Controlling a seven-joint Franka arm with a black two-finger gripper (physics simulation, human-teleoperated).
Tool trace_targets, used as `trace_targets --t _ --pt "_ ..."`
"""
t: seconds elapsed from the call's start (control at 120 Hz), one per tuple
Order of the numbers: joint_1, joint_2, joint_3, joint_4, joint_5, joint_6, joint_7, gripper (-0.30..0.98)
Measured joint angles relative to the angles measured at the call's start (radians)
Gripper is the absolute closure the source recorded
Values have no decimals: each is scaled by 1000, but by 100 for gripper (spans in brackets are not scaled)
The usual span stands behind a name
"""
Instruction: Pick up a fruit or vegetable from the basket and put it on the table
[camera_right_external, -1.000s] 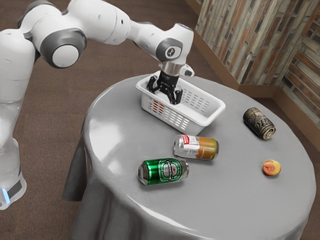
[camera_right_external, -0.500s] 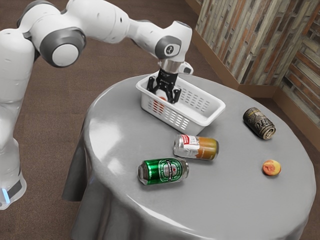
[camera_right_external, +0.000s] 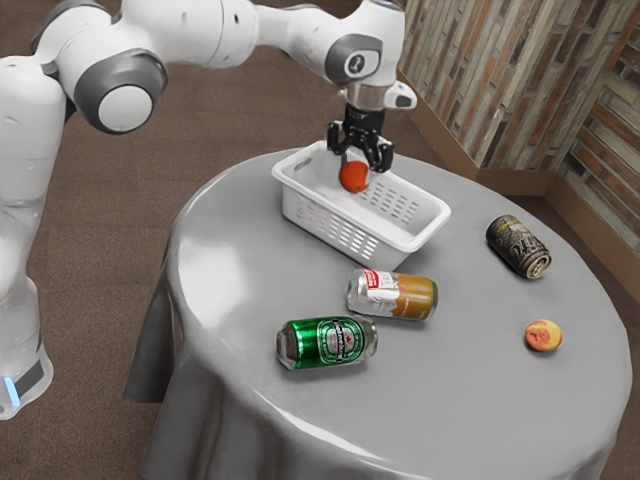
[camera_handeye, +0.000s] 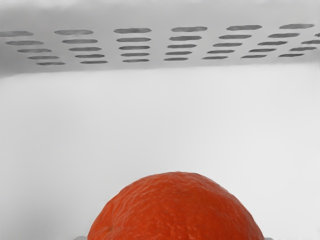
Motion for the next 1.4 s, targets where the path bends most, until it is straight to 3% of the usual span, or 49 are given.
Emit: trace_targets --t 0.2,0.433,0.7,0.942,1.242,1.3,1.4 --pt "-34 1 -33 91 4 -7 5 40" --pt "-38 37 -148 210 12 -11 17 40" --pt "-33 184 -254 427 13 -29 32 40" --pt "-28 319 -297 591 12 -19 48 40" --pt "-27 393 -330 641 11 74 70 40" --pt "-20 393 -338 641 8 82 74 25" --pt "-3 392 -356 642 0 92 88 13"
